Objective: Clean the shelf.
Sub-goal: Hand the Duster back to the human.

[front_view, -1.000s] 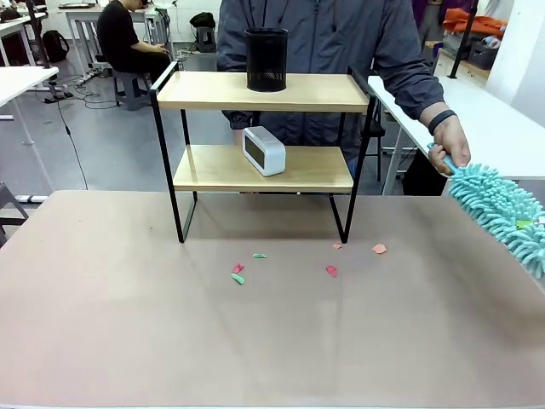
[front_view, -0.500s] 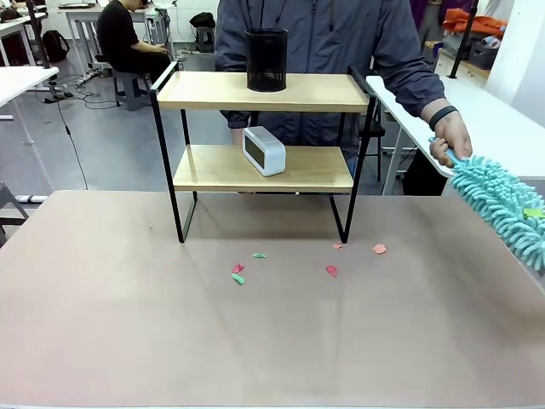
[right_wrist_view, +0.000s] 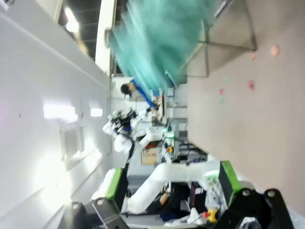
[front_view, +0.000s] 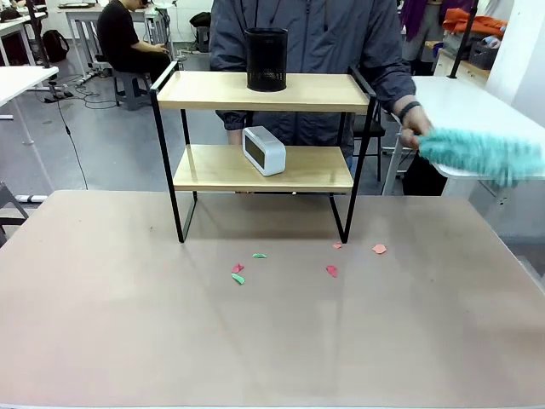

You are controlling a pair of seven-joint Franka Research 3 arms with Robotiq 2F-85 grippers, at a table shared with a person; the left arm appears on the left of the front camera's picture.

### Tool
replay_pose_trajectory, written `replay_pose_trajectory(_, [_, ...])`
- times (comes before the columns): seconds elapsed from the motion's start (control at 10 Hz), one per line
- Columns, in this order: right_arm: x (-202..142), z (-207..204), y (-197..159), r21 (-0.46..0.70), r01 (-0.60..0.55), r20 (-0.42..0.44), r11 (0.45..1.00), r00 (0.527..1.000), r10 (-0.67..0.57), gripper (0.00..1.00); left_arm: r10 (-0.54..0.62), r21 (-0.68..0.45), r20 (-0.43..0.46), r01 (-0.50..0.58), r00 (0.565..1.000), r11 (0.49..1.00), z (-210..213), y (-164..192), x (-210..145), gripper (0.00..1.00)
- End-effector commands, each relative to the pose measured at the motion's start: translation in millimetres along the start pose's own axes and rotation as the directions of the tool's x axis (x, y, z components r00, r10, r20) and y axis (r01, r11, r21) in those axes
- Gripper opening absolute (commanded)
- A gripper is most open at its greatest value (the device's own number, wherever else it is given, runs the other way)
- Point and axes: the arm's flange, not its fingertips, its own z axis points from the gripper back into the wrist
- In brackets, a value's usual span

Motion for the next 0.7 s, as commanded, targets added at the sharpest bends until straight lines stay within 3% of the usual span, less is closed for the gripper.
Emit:
replay_pose_trajectory(0.0, [-59.9,-51.7,41.9,-0.009,0.022,-0.151,1.0,0.988,-0.024,1.0,0.008,-0.003,-0.008,-0.008,1.0,1.0,3.1,-1.1,-1.9,1.0])
replay_pose_trajectory(0.2, [-66.2,-122.7,44.9,-0.047,0.04,-0.267,0.998,0.962,-0.051,1.0,0.008,-0.003,-0.008,-0.008,1.0,1.0,3.1,-1.1,-1.9,1.0])
replay_pose_trajectory(0.5, [-63.8,-239.8,43.9,0.0,0.073,-0.418,0.997,0.906,-0.066,1.0,0.008,-0.003,-0.008,-0.008,1.0,1.0,3.1,-1.1,-1.9,1.0])
replay_pose_trajectory(0.6, [-60.2,-261.3,39.9,-0.067,0.114,-0.38,0.991,0.916,-0.131,1.0,0.008,-0.003,-0.008,-0.008,1.0,1.0,3.1,-1.1,-1.9,1.0])
